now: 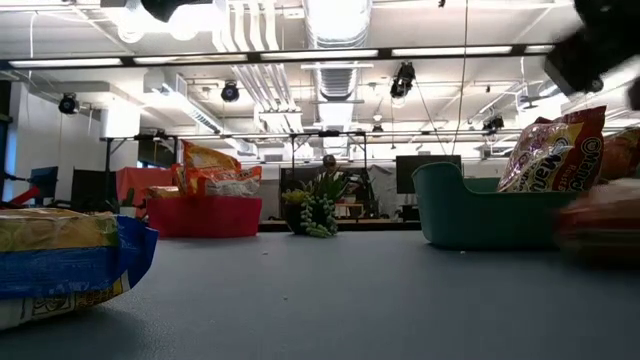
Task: Sort Maruchan noodles
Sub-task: Put the red noodle pack into the green bin
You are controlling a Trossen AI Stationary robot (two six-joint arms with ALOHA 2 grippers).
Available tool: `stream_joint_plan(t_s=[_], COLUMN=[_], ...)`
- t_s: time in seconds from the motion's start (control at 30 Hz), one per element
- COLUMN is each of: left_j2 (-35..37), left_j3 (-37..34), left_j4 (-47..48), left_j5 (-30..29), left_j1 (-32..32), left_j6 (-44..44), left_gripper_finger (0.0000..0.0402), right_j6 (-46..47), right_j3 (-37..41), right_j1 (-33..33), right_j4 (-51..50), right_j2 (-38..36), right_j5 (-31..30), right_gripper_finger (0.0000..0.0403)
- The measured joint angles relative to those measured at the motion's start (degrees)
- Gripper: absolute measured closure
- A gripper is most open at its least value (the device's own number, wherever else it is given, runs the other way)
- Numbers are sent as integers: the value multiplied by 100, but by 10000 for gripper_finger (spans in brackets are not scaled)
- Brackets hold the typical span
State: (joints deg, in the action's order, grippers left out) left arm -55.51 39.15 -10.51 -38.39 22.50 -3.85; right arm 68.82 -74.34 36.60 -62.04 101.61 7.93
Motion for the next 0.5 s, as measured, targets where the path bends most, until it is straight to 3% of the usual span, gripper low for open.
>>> stream_joint_plan(t_s=[0.17, 0.3, 0.5], left_j2=[-407, -802, -1395], left_j3=[217, 396, 823], left_j4=[12, 43, 569], left_j5=[-1, 0, 460], left_j1=[0, 0, 21], left_j6=[-400, -603, -768], left_gripper_finger=[333, 333, 333], right_j6=[-465, -698, 102], right_j3=[-546, -889, -903], right_j1=[-60, -211, -107], right_j4=[395, 100, -331], right_j2=[-14, -172, -478], right_j5=[-2037, -2053, -1831], right_gripper_finger=[394, 394, 394])
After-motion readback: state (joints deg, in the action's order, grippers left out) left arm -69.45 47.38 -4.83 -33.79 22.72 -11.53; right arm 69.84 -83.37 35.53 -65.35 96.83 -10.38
